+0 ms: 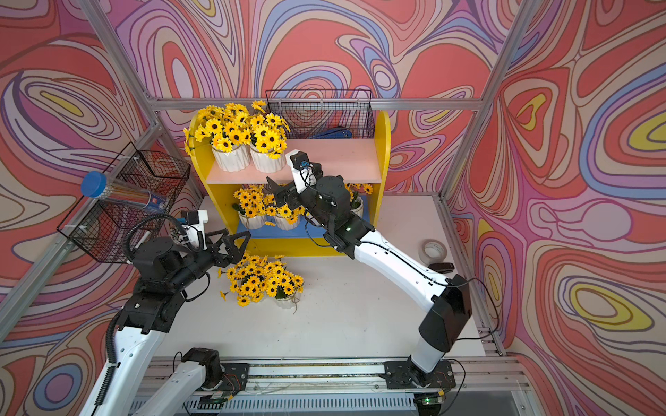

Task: Take the sunflower pots off the shelves
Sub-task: Pick up the sunflower pot from the shelf.

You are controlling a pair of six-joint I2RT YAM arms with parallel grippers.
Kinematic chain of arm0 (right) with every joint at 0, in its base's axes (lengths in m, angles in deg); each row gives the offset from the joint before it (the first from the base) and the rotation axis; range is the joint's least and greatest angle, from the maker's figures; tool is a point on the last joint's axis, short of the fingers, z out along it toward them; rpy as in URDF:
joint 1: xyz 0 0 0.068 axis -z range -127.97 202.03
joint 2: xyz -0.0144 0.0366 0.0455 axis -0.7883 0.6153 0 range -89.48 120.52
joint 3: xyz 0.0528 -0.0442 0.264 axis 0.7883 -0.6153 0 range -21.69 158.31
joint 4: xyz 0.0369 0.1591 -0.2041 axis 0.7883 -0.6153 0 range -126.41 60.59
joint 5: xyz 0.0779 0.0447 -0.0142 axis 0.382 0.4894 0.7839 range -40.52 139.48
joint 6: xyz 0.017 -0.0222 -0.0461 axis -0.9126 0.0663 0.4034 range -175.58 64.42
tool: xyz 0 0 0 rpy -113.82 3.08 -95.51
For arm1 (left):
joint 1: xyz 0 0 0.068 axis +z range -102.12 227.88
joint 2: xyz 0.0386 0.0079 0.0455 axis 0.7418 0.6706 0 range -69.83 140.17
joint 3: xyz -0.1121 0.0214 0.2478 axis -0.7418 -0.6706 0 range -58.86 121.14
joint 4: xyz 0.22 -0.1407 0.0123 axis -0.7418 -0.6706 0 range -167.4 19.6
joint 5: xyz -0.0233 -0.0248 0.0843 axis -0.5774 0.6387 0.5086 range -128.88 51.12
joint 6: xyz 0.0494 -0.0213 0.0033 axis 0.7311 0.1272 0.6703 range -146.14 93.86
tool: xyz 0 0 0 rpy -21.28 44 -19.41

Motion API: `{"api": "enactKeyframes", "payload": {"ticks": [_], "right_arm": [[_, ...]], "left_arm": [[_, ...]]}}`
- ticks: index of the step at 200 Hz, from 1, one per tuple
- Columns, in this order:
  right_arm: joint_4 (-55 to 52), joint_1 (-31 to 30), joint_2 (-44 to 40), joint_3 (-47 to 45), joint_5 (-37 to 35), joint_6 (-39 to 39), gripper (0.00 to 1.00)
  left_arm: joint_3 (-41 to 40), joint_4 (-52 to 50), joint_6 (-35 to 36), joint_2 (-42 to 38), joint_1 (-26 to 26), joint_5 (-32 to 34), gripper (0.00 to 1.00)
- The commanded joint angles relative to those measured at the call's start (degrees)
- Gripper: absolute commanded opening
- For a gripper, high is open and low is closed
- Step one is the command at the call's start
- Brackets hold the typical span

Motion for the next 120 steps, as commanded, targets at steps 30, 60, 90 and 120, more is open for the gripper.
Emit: {"api": "enactKeyframes", "payload": {"ticks": [30,60,90,120], "right_arm": [[-5.1,1.2,10.0,13.9,5.2,3.8,0.98],[-6.8,1.6,13.7,19.6,5.3,4.8,0.98],[-4.9,2.1,14.6,19.7,5.5,4.8,0.98],[-5.2,2.6,16.0,22.2,5.8,4.4,0.98]], "left_arm": [[-2.2,3.1,0.7,-2.9,0.6,0.2,1.0],[-2.2,3.4,0.0,-2.1,0.7,-1.1,1.0],[-2.4,3.7,-0.2,-1.8,0.9,-1.5,1.0],[-2.4,3.8,-0.3,-1.5,1.1,-1.8,1.0]]}}
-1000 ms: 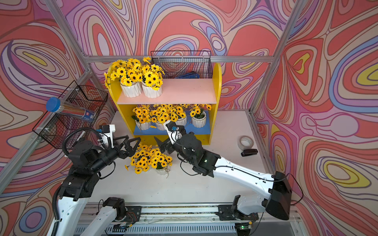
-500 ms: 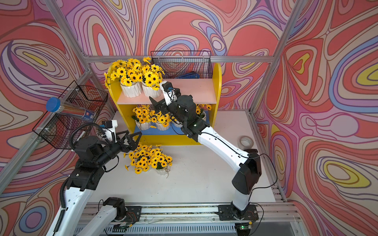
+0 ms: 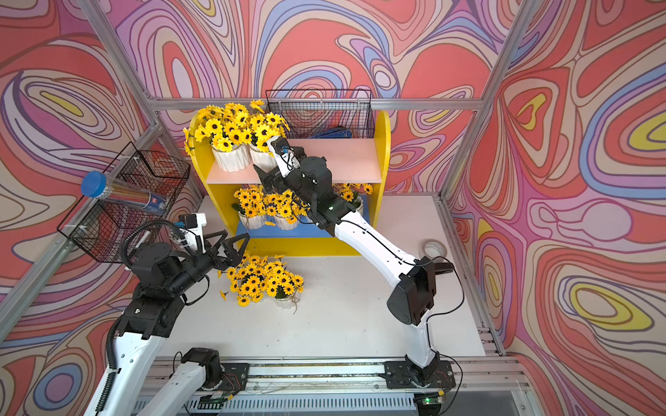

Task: Take the sunflower pots off the shelves
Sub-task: Pick up the sunflower pot from the shelf.

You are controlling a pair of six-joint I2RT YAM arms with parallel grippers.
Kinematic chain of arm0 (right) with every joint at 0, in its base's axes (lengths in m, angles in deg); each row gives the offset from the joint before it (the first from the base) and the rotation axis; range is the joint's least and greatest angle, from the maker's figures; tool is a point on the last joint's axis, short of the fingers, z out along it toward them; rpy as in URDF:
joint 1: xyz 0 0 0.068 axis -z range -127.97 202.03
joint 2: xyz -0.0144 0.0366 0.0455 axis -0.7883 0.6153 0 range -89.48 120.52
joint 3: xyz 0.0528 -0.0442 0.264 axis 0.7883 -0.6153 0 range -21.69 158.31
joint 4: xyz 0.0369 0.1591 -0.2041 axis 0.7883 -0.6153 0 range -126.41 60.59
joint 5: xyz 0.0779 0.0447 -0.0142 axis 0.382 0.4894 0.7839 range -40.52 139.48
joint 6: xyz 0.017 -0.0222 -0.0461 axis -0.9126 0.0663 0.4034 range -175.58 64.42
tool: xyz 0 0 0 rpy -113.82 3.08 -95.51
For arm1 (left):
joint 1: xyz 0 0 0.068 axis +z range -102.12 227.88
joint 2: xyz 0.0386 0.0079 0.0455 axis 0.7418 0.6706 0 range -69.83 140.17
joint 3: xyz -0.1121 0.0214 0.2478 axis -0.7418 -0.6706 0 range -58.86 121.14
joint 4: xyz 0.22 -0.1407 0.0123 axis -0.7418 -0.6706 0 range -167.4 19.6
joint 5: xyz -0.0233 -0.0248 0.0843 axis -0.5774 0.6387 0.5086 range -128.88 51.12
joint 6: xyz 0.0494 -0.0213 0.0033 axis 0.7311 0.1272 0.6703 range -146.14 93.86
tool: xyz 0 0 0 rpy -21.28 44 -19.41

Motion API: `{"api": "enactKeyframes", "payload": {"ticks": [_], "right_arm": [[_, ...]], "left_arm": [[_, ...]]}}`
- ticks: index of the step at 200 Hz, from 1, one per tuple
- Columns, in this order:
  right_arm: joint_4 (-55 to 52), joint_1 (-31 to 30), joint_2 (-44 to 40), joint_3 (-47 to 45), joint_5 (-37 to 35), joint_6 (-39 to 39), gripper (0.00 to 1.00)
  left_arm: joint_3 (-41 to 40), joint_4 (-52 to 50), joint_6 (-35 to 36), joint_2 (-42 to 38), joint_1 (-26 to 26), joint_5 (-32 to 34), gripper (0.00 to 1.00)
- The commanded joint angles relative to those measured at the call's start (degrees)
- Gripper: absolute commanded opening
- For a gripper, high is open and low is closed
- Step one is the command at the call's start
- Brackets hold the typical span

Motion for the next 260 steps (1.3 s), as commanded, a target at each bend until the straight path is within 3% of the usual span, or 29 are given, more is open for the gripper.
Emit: {"api": "enactKeyframes", "payload": {"ticks": [1,30,102,154,260], "right_arm": [[0.2,0.6,1.4,2.5,0.7,0.2,0.98],[2.5,1.8,0.9,2.0,2.3,-1.4,0.98],[-7.8,3.5,10.9,21.1,7.7,-4.9,0.98],[-6.8,3.6,11.8,21.2,10.6,-6.8,0.98],[-9.1,3.6,18.0,29.0,8.5,-6.9,0.98]], "left_arm": [[-0.4,2.1,-0.3,0.1,0.6,-1.1,1.0],[-0.5,2.4,-0.6,0.3,0.9,-1.5,1.0],[-0.7,2.6,-0.7,0.8,1.1,-2.4,1.0],[-0.7,2.8,-0.9,0.6,1.3,-2.6,1.0],[-0.9,3.0,-0.9,0.7,1.4,-3.1,1.0]]}}
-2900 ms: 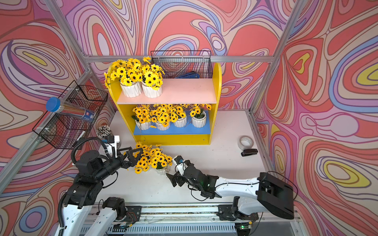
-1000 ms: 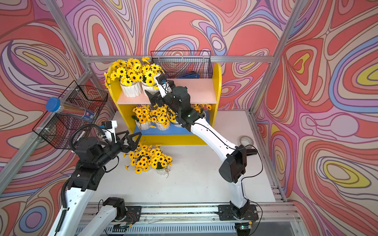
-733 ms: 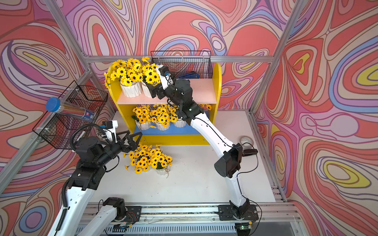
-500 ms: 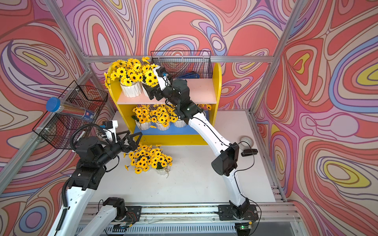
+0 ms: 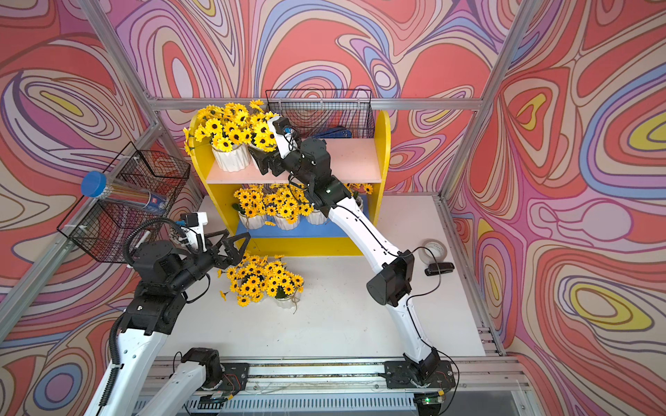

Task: Take the sunflower pots off the shelves
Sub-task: Pick up the sunflower pot from the shelf.

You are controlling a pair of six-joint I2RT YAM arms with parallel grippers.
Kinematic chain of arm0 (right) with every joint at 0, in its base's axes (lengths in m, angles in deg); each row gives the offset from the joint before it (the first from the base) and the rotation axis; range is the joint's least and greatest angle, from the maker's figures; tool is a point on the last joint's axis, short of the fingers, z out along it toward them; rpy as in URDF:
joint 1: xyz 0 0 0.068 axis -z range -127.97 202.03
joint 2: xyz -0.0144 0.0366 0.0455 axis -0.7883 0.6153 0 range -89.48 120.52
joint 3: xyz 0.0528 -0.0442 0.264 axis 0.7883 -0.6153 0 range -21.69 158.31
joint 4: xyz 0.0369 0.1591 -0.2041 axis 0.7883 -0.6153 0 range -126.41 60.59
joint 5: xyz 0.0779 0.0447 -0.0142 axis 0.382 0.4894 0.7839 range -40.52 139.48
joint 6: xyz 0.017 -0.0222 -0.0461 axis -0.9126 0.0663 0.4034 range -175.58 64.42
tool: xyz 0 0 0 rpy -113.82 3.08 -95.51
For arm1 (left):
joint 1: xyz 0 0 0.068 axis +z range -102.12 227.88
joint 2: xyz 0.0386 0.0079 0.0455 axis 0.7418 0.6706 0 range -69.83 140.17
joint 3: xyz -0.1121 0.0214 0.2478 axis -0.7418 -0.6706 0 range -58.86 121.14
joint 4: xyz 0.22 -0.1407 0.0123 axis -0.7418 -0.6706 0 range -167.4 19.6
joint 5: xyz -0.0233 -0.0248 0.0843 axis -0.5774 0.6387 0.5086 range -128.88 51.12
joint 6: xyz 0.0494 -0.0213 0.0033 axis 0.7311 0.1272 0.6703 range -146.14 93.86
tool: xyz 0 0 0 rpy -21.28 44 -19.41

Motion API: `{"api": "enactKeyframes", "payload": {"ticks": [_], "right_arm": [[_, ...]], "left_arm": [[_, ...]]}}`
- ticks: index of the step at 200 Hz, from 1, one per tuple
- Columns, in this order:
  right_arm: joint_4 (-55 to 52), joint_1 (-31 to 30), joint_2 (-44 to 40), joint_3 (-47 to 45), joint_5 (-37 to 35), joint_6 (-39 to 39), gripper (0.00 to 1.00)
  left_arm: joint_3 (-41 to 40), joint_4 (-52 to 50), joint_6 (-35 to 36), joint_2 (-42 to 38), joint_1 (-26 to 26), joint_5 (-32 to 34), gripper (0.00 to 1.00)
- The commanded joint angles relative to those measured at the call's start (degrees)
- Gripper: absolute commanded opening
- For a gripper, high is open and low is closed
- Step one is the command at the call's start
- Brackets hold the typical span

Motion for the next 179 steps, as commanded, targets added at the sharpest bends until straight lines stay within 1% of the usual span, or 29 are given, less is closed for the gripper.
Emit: {"api": "enactKeyframes", "payload": {"ticks": [1,16,32,46,54,80,93,103,117,120,134,157,179], "right_arm": [[-1.5,0.0,1.8,1.3,-0.9,-0.3,0.98],[-0.8,0.1,1.8,0.1,-1.2,-0.4,0.94],[0.1,0.0,1.3,-1.0,0.0,-0.8,0.85],[0.5,0.1,1.2,-1.2,0.8,-1.4,0.75],[1.1,0.0,1.1,-1.3,0.9,-1.6,0.74],[1.2,0.0,0.9,-1.5,0.7,-1.4,0.62],[1.4,0.0,0.6,-2.0,0.6,-1.1,0.49],[1.6,0.1,0.3,-2.5,0.5,-1.1,0.34],[1.7,0.0,-0.2,-3.1,0.5,-0.9,0.18],[1.8,0.0,-0.4,-3.4,0.5,-0.8,0.13],[1.7,0.1,-1.2,-4.2,0.0,-0.5,0.0],[1.6,0.1,-3.4,-6.1,-1.3,0.6,0.0],[3.1,0.0,-7.0,-10.4,-3.1,1.9,0.0]], "left_arm": [[-0.5,1.7,-0.5,-0.2,0.4,-1.2,1.0],[-0.4,1.7,-0.6,-0.3,0.5,-1.4,1.0],[-0.5,1.9,-0.7,-0.3,0.5,-1.5,1.0],[-0.5,2.0,-0.8,-0.1,0.5,-1.7,1.0],[-0.5,2.0,-0.8,0.0,0.5,-1.8,1.0],[-0.5,2.0,-0.8,0.0,0.6,-1.8,1.0],[-0.5,2.1,-0.8,0.0,0.7,-1.9,1.0],[-0.5,2.1,-0.8,0.0,0.7,-2.0,1.0],[-0.5,2.2,-0.8,0.2,0.7,-2.1,1.0],[-0.6,2.2,-0.9,0.2,0.7,-2.1,1.0],[-0.5,2.2,-0.9,0.2,0.8,-2.2,1.0],[-0.6,2.2,-0.9,0.2,0.8,-2.2,1.0],[-0.6,2.3,-0.9,0.2,0.8,-2.4,1.0]]}}
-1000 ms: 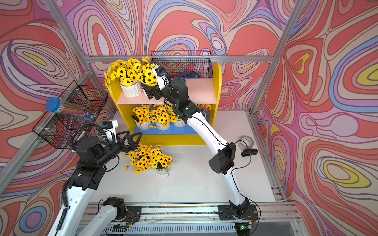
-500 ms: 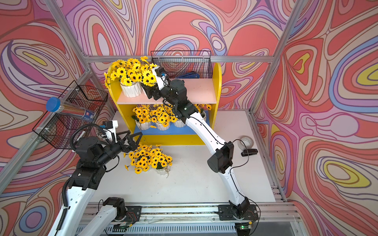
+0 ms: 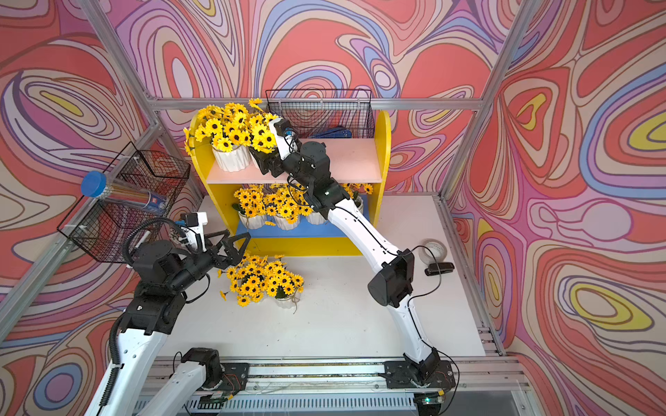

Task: Take the sunflower pots off the shelves
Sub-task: Pick up the sunflower pot from the shelf.

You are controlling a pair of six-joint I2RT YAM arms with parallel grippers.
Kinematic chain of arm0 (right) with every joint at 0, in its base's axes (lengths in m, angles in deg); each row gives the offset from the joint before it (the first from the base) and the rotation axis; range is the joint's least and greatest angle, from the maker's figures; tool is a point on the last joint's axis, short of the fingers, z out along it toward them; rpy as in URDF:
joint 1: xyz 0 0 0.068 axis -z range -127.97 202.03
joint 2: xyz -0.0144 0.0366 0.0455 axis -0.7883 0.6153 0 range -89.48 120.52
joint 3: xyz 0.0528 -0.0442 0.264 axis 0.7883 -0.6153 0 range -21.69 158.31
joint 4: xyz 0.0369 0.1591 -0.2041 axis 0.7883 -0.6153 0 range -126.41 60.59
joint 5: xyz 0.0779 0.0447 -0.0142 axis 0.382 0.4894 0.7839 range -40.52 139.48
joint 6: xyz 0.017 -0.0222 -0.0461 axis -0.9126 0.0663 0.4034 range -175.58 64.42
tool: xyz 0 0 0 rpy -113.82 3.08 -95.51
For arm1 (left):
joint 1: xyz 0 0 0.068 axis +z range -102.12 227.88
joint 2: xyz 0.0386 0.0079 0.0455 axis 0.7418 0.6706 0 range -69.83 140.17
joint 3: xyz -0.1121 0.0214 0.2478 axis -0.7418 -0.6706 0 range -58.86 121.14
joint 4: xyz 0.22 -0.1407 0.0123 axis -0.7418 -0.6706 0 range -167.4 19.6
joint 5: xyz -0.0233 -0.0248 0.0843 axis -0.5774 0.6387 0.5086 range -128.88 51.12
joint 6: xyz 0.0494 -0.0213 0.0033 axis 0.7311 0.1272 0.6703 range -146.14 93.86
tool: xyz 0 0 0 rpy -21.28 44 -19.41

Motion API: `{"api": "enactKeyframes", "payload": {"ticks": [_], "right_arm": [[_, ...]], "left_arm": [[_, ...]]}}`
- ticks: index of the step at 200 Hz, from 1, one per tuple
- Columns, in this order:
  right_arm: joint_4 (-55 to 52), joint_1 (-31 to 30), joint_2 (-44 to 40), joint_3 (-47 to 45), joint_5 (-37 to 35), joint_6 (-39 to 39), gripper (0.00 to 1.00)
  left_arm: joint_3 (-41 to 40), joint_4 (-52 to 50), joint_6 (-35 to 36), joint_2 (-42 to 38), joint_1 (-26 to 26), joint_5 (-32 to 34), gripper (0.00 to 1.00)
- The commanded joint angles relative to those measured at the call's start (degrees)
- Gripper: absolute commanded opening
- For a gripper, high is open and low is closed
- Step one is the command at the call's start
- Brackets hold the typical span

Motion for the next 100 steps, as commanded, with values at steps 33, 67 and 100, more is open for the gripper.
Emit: {"api": "enactKeyframes", "payload": {"ticks": [33,67,100], "right_arm": [[-0.7,0.2,-8.8,-8.5,-2.9,4.0,0.0],[0.9,0.2,-12.3,-12.1,-3.1,4.1,0.0],[1.5,0.2,-14.1,-13.2,-3.3,3.8,0.0]], "left_arm": [[-0.8,2.5,-0.2,0.3,0.4,-1.3,1.0],[-0.9,2.5,-0.5,0.4,0.4,-1.5,1.0],[-1.0,2.7,-0.6,0.5,0.4,-1.7,1.0]]}}
